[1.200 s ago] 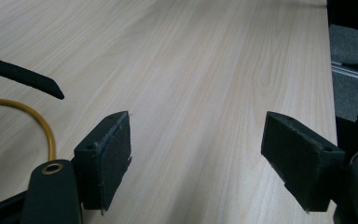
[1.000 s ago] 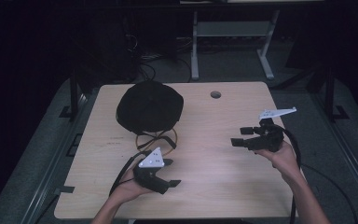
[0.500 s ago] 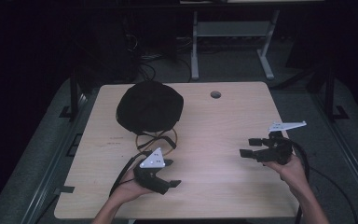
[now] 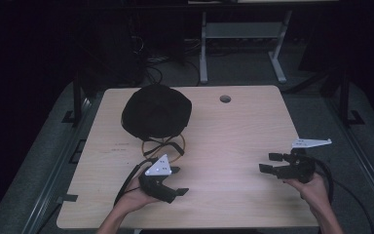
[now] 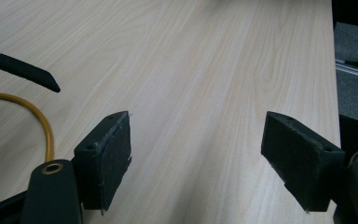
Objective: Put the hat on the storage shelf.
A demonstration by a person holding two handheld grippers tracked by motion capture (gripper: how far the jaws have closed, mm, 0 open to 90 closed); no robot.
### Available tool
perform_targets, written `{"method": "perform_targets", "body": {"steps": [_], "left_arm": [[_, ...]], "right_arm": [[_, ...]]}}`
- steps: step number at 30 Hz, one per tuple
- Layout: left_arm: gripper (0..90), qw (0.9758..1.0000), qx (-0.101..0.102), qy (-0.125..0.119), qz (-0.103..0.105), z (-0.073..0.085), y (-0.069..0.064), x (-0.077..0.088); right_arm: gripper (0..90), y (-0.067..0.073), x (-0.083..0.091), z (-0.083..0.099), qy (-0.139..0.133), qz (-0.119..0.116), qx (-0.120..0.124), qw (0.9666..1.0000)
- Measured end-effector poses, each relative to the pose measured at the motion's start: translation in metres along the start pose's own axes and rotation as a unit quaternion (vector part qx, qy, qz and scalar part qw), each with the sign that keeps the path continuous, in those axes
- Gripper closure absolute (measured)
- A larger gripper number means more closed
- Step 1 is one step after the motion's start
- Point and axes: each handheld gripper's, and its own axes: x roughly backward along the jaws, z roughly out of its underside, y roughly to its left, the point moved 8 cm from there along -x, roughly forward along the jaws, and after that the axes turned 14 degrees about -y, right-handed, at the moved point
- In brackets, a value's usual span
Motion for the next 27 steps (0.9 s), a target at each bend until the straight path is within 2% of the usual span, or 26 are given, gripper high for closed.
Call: {"method": "perform_targets", "body": {"steps": [2, 7, 15, 20, 27], "left_arm": [[24.1, 1.0000, 0.000, 0.004, 0.001, 0.002, 0.001, 0.001], [24.2, 1.0000, 0.007, 0.001, 0.002, 0.003, -0.001, 0.002], [24.2, 0.9999, 0.015, 0.000, -0.003, 0.006, -0.002, 0.008], [24.2, 0.9996, 0.027, -0.006, -0.008, 0.007, -0.001, 0.010], [24.2, 0.9996, 0.025, -0.007, -0.013, 0.006, 0.000, 0.013]], "right_arm": [[18.1, -0.001, 0.003, 0.004, -0.001, 0.002, 0.003, 1.0000], [18.1, -0.002, 0.012, 0.019, 0.001, 0.010, -0.015, 0.9998], [17.8, 0.000, 0.020, 0.036, -0.002, 0.014, -0.015, 0.9998], [17.3, 0.007, 0.025, 0.040, -0.009, 0.014, -0.010, 0.9998], [16.2, 0.022, 0.040, 0.045, -0.039, 0.005, -0.007, 0.9992]]}}
